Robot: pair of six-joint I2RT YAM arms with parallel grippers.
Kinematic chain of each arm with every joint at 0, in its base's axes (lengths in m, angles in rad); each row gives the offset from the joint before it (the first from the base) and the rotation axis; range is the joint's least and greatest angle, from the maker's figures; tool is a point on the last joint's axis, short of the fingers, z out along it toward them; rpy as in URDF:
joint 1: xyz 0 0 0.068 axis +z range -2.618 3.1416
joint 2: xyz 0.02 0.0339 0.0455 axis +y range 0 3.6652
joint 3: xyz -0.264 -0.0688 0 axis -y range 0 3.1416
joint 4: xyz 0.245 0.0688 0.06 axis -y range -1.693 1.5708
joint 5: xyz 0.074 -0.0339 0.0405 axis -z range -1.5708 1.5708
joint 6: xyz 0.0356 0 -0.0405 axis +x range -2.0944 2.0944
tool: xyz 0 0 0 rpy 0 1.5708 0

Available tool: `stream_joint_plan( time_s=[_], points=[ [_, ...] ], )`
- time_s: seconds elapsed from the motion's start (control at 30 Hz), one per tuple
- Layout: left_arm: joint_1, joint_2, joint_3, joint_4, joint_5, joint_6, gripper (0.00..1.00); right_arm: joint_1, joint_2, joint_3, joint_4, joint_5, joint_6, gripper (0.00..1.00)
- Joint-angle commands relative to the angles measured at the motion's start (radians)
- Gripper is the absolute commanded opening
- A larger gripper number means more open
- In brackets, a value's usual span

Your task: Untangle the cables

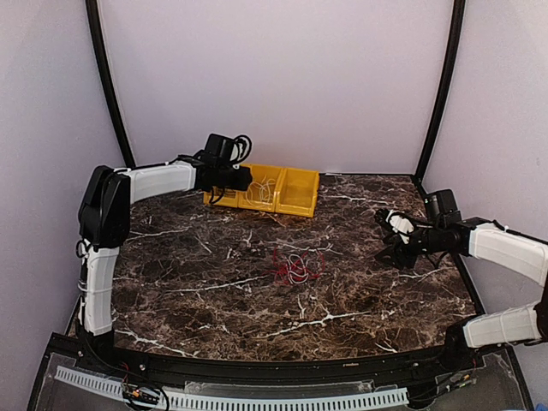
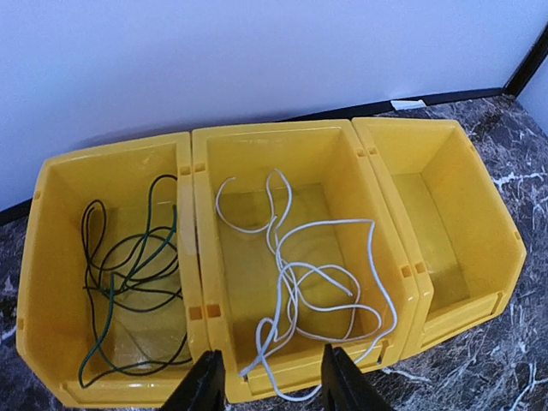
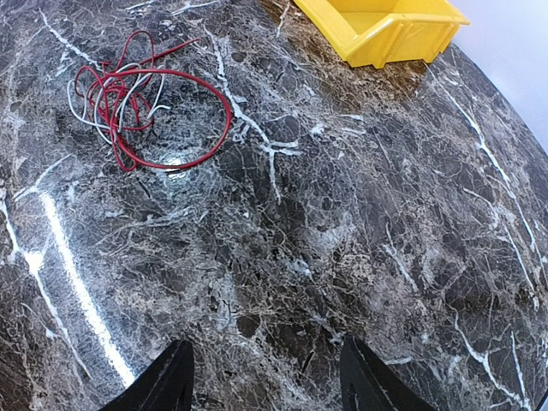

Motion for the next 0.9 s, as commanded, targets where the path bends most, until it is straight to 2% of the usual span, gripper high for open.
stream_joint_plan(
  time_s=[0.0,0.3,0.6,0.73,0.87],
  points=[
    [-0.010,-0.082,-0.092,0.018,-0.110,-0.201,0.40,-0.001,0.002,0.003,0.019,-0.007,-0.008,0.60],
    [-0.005,-0.025,-0.100,0.040,-0.111,-0.293,0.41,-0.001,-0.012,0.001,0.016,-0.011,-0.009,0.60],
    [0.002,0.046,-0.052,0.058,-0.030,-0.321,0.38,-0.001,-0.007,0.002,0.014,-0.009,-0.010,0.60],
    [0.004,0.064,-0.030,0.061,-0.014,-0.326,0.27,-0.001,-0.003,0.003,0.013,-0.007,-0.012,0.60],
    [0.002,0.070,-0.022,0.085,0.004,-0.325,0.07,-0.001,0.002,0.004,0.012,-0.006,-0.012,0.60]
  ],
)
